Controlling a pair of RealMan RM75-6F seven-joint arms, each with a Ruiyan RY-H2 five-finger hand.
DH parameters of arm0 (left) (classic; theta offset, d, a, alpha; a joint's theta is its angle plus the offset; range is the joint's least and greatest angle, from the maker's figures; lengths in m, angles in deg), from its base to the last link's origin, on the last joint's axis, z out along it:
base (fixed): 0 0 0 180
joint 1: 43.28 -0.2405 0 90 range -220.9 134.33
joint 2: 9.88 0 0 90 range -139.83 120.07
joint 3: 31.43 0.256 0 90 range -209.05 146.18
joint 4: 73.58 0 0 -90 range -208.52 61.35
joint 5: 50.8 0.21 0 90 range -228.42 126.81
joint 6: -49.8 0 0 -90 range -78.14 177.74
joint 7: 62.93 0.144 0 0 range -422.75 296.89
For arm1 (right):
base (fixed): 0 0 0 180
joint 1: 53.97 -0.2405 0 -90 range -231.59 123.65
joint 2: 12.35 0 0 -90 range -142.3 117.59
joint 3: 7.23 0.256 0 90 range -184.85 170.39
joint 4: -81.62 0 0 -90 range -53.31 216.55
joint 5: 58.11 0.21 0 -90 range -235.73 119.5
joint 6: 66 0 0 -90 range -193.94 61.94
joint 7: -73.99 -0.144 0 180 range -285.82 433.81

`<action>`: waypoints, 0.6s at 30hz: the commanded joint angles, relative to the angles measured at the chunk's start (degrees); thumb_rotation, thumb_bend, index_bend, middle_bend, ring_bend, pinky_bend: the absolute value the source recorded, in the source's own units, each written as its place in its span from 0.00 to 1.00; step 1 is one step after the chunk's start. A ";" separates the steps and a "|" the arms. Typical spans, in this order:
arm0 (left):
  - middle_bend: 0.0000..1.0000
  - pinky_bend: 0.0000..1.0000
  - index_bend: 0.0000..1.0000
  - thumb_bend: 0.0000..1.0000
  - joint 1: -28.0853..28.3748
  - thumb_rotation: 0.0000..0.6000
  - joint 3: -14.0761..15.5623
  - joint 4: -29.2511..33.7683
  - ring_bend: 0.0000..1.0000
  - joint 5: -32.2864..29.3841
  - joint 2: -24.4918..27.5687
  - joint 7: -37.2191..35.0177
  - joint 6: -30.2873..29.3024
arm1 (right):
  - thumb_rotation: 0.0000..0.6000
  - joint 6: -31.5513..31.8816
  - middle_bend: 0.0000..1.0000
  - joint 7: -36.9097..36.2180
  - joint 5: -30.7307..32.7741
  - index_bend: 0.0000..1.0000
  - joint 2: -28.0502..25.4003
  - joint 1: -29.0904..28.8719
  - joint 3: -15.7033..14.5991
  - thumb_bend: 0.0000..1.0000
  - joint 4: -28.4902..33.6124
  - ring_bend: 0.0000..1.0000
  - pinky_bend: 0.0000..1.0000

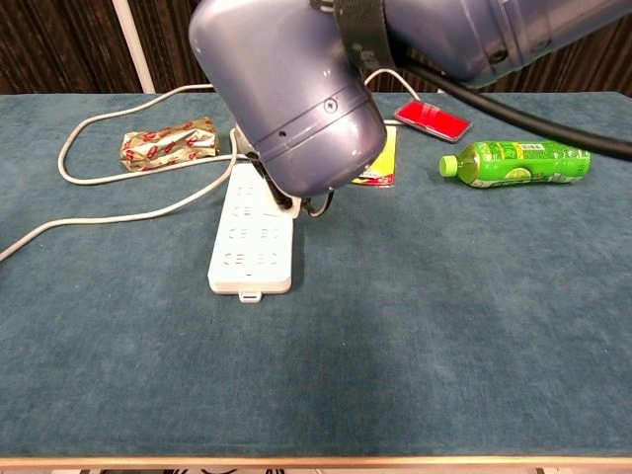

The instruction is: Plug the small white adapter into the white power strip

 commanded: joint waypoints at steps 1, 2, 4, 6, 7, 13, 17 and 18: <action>0.00 0.00 0.18 0.08 0.01 1.00 -0.01 0.04 0.00 -0.04 -0.02 0.07 -0.01 | 1.00 0.20 0.33 0.19 0.30 0.24 -0.08 -0.07 0.50 0.23 0.24 0.35 0.31; 0.00 0.00 0.18 0.08 0.00 1.00 -0.02 0.04 0.00 -0.06 -0.01 0.08 -0.01 | 1.00 0.34 0.32 0.25 0.32 0.22 -0.14 -0.09 0.64 0.23 0.38 0.33 0.30; 0.00 0.00 0.18 0.08 0.01 1.00 -0.04 0.04 0.00 -0.08 -0.04 0.08 0.00 | 1.00 0.65 0.30 0.47 0.47 0.20 -0.33 -0.09 0.88 0.21 0.76 0.31 0.29; 0.00 0.00 0.18 0.08 0.01 1.00 -0.02 0.09 0.00 -0.10 -0.04 0.07 0.03 | 1.00 0.96 0.29 0.66 0.52 0.19 -0.48 -0.10 0.98 0.21 1.05 0.28 0.28; 0.00 0.00 0.18 0.08 0.01 1.00 -0.02 0.10 0.00 -0.11 -0.03 0.08 0.04 | 1.00 1.08 0.28 0.72 0.52 0.18 -0.58 -0.08 1.03 0.21 1.22 0.28 0.27; 0.00 0.00 0.18 0.08 0.03 1.00 -0.08 0.06 0.00 -0.21 -0.06 0.23 0.04 | 1.00 2.08 0.26 0.55 0.92 0.17 -2.28 0.78 1.86 0.21 3.92 0.25 0.26; 0.00 0.00 0.18 0.08 0.00 1.00 -0.07 0.04 0.00 -0.24 -0.04 0.20 0.04 | 1.00 2.90 0.26 -1.65 -0.82 0.16 -5.51 2.85 2.09 0.21 8.59 0.24 0.24; 0.00 0.00 0.18 0.08 -0.01 1.00 -0.07 0.03 0.00 -0.25 -0.03 0.20 0.04 | 1.00 3.22 0.26 -2.21 -1.18 0.16 -6.33 3.38 2.13 0.21 9.79 0.24 0.24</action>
